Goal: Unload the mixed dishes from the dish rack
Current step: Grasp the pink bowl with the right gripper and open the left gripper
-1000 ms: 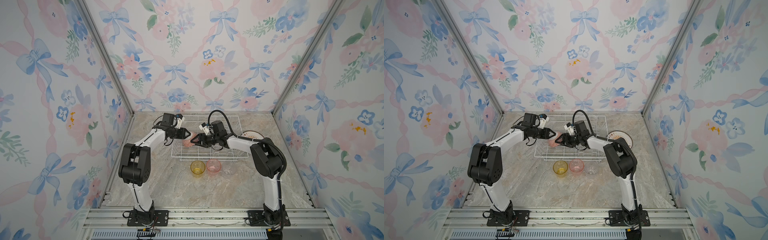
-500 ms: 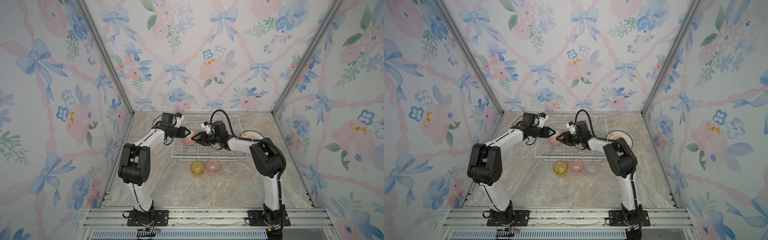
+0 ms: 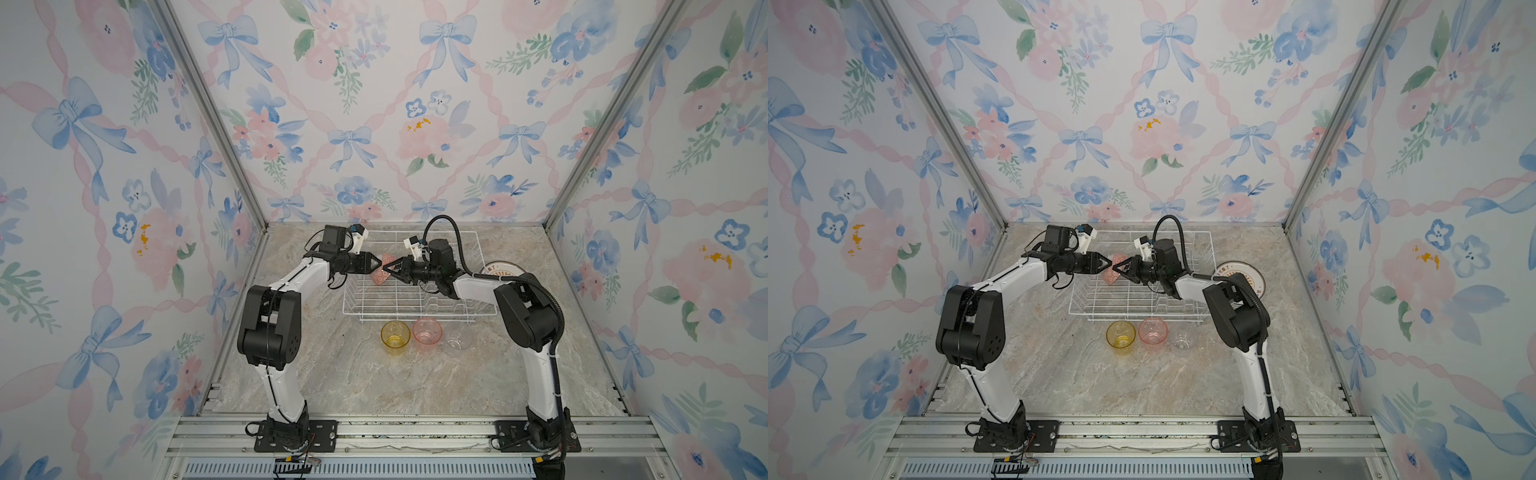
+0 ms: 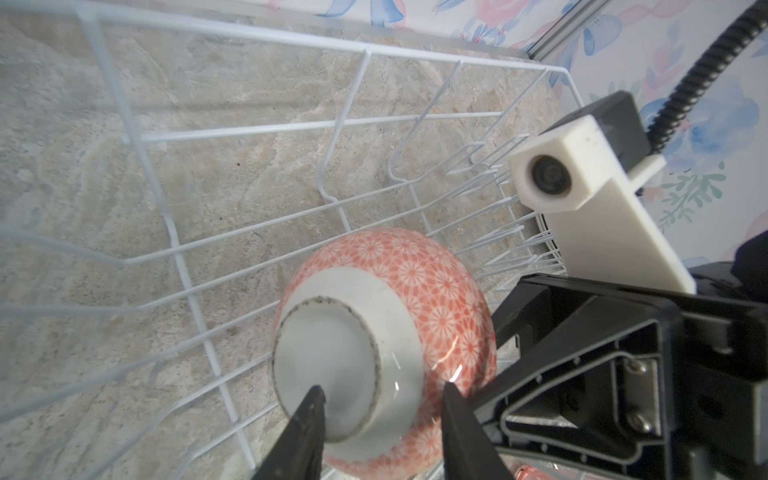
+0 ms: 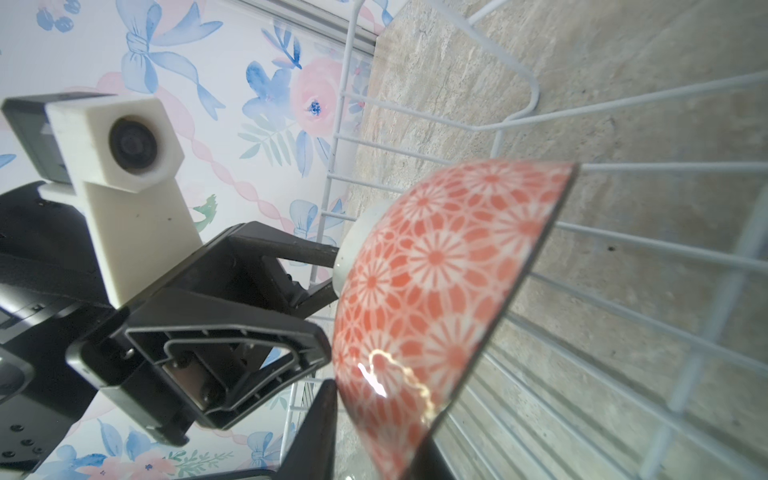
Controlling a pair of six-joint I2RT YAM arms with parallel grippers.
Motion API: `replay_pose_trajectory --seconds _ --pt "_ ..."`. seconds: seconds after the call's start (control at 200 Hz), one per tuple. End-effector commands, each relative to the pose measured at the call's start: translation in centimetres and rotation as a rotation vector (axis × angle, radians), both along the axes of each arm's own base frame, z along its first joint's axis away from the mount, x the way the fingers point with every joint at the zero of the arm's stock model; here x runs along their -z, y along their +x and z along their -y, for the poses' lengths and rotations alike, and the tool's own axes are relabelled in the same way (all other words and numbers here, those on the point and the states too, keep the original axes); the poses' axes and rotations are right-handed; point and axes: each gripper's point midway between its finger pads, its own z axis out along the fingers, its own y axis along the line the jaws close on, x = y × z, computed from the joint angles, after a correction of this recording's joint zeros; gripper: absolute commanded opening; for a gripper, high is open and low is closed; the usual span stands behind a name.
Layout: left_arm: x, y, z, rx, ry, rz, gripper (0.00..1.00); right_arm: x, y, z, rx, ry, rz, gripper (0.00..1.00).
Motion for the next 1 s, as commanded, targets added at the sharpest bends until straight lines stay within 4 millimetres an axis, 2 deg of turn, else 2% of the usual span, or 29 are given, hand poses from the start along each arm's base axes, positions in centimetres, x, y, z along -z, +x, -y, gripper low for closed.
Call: replay_pose_trajectory --seconds 0.0,0.17,0.435,0.605,0.79,0.995 --pt "3.0 -1.2 0.3 0.019 0.008 -0.094 0.40 -2.2 0.6 -1.3 -0.014 0.060 0.067 0.21" --pt "2.7 -1.2 0.2 0.012 0.014 -0.087 0.40 -2.0 0.9 -1.4 -0.004 0.054 0.071 0.15" --pt "1.1 -1.1 -0.3 -0.009 0.031 -0.043 0.42 -2.4 1.5 -1.4 -0.006 0.044 0.099 0.02" --pt "0.0 -1.3 -0.6 -0.021 0.040 -0.015 0.41 -2.9 1.3 -1.2 -0.022 -0.013 0.146 0.00" --pt "-2.7 -1.7 -1.5 -0.056 0.059 0.053 0.43 -3.7 0.3 -0.7 -0.081 -0.127 0.234 0.00" --pt "-7.4 -3.0 -2.9 -0.115 0.081 0.171 0.49 -4.7 -1.0 0.0 -0.154 -0.264 0.355 0.00"
